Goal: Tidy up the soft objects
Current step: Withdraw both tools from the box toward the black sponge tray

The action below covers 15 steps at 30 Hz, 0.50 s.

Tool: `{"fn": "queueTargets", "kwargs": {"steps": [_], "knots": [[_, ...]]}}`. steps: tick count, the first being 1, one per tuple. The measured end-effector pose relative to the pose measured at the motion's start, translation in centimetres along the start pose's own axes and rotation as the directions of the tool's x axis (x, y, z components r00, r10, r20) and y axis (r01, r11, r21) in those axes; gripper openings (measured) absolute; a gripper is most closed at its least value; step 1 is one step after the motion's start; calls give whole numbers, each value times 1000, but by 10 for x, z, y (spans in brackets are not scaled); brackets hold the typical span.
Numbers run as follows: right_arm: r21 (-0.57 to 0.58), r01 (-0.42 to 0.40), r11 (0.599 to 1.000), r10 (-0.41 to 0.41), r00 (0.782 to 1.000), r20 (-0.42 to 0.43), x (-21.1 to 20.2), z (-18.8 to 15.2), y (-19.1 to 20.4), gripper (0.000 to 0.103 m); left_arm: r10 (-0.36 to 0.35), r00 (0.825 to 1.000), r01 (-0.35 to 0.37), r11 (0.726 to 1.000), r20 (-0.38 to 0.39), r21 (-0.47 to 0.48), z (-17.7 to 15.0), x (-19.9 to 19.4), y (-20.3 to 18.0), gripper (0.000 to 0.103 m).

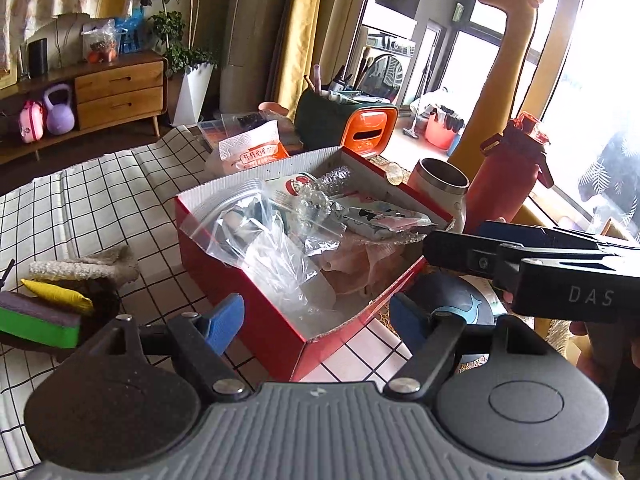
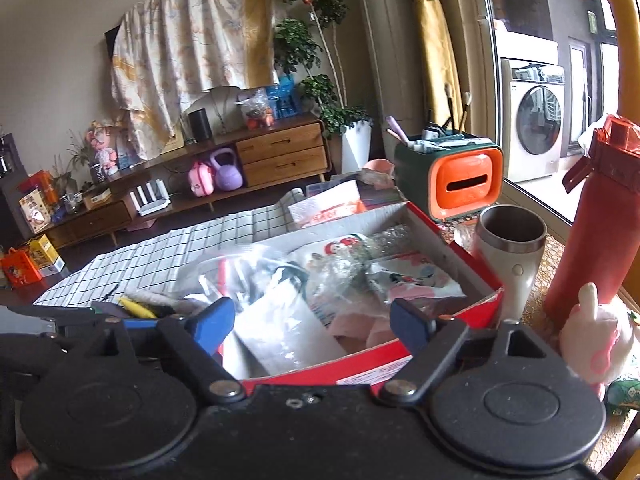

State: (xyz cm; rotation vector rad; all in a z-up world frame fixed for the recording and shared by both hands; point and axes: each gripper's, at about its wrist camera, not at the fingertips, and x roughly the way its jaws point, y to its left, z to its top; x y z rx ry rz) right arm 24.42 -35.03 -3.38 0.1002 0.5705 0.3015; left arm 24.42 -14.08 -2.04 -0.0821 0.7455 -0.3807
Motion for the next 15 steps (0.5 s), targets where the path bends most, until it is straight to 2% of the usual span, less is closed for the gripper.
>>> {"fn": "queueTargets", "kwargs": {"steps": [4, 11, 15], "knots": [[-15, -33, 999, 33, 999, 5, -11, -4, 17, 90, 14, 1000, -13, 1000, 21, -12, -10, -21, 8, 84], [-55, -87, 995, 87, 996, 5, -22, -12, 46, 97, 54, 998, -52, 997, 43, -52, -29, -51, 27, 86], [-82, -127, 988, 129, 992, 9, -26, -13, 61, 101, 72, 995, -65, 993, 67, -101, -41, -68, 46, 95]]}}
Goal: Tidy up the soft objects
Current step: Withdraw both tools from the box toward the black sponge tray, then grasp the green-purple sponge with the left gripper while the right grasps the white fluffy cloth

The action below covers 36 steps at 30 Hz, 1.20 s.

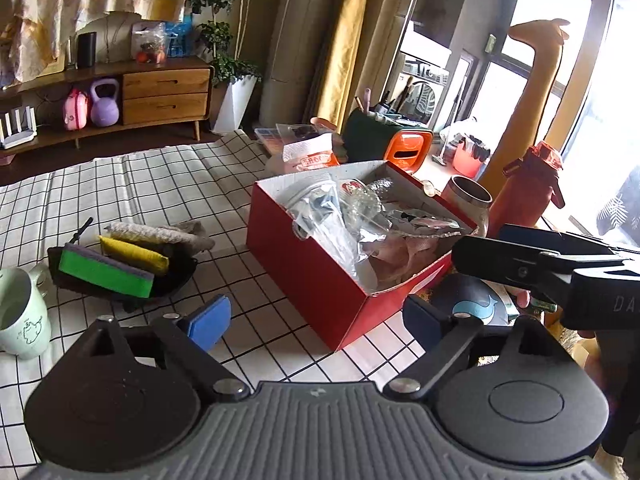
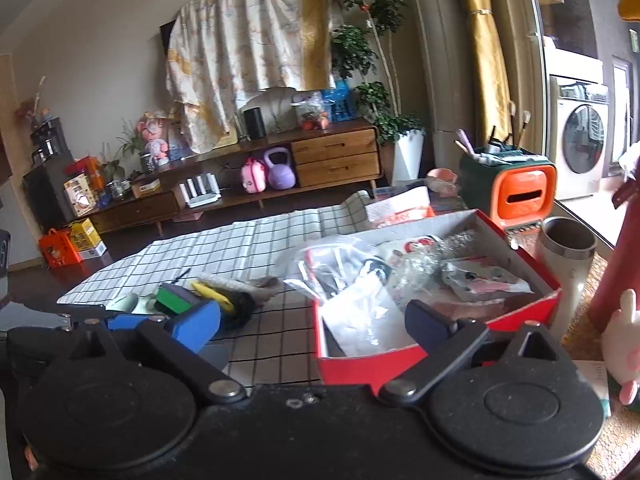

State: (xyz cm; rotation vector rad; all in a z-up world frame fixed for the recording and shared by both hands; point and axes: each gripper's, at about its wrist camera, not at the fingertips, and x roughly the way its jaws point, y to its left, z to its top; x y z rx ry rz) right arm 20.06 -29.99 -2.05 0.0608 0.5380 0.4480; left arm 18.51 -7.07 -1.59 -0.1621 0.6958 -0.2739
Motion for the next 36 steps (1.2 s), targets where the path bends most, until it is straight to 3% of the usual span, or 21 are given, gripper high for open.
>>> {"fn": "queueTargets", "kwargs": {"steps": [7, 16, 18, 22, 26, 31, 36], "knots": [[-75, -67, 995, 66, 998, -15, 8, 0, 29, 102, 60, 998, -56, 993, 34, -107, -12, -22, 44, 103], [-135, -126, 983, 119, 991, -59, 34, 0, 56, 102, 185, 975, -160, 969, 124, -187, -22, -34, 84, 103], [-159, -137, 978, 127, 989, -70, 39, 0, 59, 101, 198, 972, -174, 969, 129, -177, -22, -32, 87, 103], [-202, -165, 965, 150, 985, -89, 52, 4, 67, 101, 287, 944, -269, 956, 166, -119, -26, -25, 88, 103], [-229, -176, 958, 154, 982, -111, 70, 16, 74, 99, 331, 926, -319, 943, 182, -94, -29, -13, 94, 103], [-245, -191, 951, 156, 976, -152, 106, 35, 82, 95, 365, 918, -358, 931, 157, -68, -29, 11, 104, 103], [-272, -205, 940, 154, 968, -196, 143, 48, 98, 88, 359, 925, -348, 932, 127, -101, -27, 29, 117, 103]]}}
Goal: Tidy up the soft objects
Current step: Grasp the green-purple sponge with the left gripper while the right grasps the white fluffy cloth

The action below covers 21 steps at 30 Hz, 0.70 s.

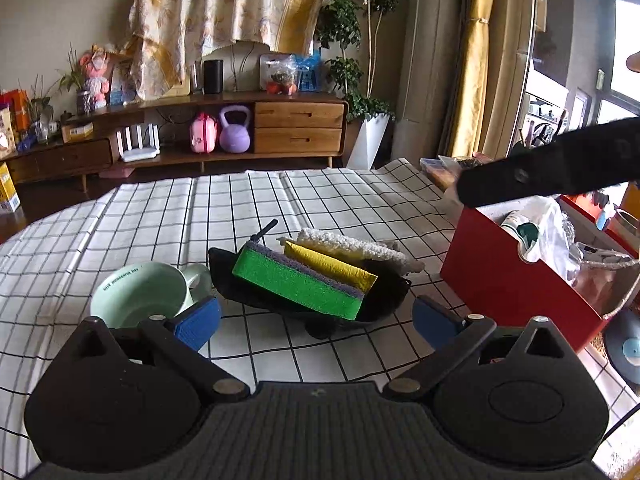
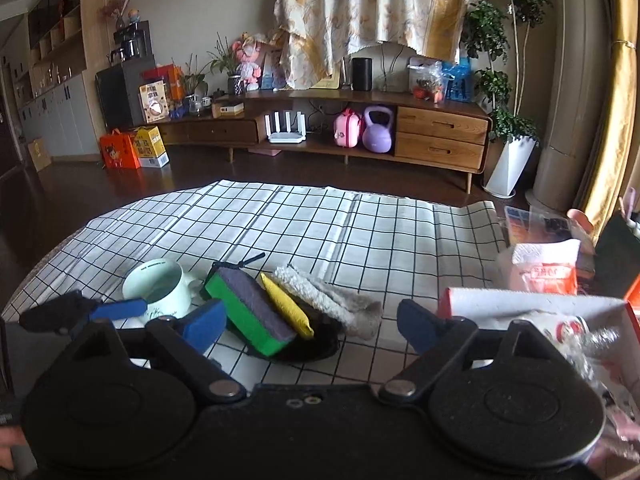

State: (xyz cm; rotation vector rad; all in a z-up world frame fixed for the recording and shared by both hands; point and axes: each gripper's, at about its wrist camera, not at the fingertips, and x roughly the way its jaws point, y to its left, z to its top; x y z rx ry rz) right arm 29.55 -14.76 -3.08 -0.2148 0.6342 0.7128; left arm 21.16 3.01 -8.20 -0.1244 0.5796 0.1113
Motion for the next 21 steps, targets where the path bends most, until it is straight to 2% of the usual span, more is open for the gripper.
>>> {"fn": "queueTargets", "kwargs": {"steps": [7, 15, 21], "knots": [[-65, 13, 998, -19, 995, -98, 54, 23, -1, 78, -4, 1000, 1, 994, -30, -113, 20, 23, 7, 103], [-109, -15, 994, -12, 968, -249, 113, 28, -1, 65, -36, 994, 6, 963, -105, -271, 27, 56, 20, 101], [-124, -3, 992, -33, 956, -293, 138, 28, -1, 58, -33, 988, -17, 946, -151, -323, 24, 73, 26, 89]]}}
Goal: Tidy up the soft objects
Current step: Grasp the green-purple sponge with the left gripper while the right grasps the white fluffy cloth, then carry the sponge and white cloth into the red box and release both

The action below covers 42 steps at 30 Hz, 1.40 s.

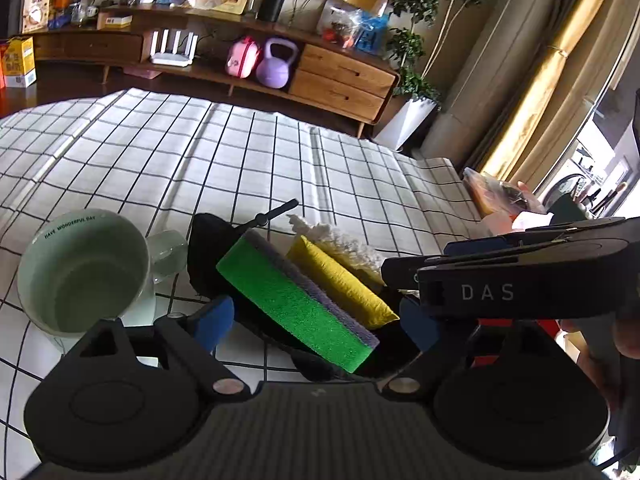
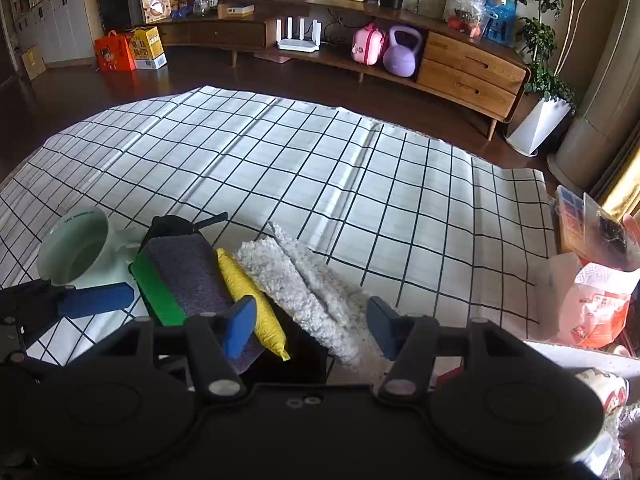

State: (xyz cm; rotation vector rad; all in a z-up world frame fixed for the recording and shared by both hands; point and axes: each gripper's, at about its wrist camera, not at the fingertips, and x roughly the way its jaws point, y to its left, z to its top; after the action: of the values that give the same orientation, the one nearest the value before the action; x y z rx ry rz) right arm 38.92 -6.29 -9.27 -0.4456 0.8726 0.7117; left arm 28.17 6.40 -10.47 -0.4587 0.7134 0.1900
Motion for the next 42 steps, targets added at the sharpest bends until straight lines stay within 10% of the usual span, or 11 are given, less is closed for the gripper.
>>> {"fn": "queueTargets", "kwargs": {"steps": [14, 25, 42], "knots": [[23, 17, 1000, -16, 1000, -9, 42, 2, -3, 44, 10, 999, -11, 999, -34, -39, -2, 26, 5, 80], [122, 19, 992, -25, 998, 52, 45, -6, -17, 9, -30, 999, 29, 997, -26, -67, -6, 30, 11, 51], [226, 37, 973, -85, 975, 206, -34, -35, -20, 5, -54, 998, 54, 998, 20, 19, -15, -8, 2, 41]]}}
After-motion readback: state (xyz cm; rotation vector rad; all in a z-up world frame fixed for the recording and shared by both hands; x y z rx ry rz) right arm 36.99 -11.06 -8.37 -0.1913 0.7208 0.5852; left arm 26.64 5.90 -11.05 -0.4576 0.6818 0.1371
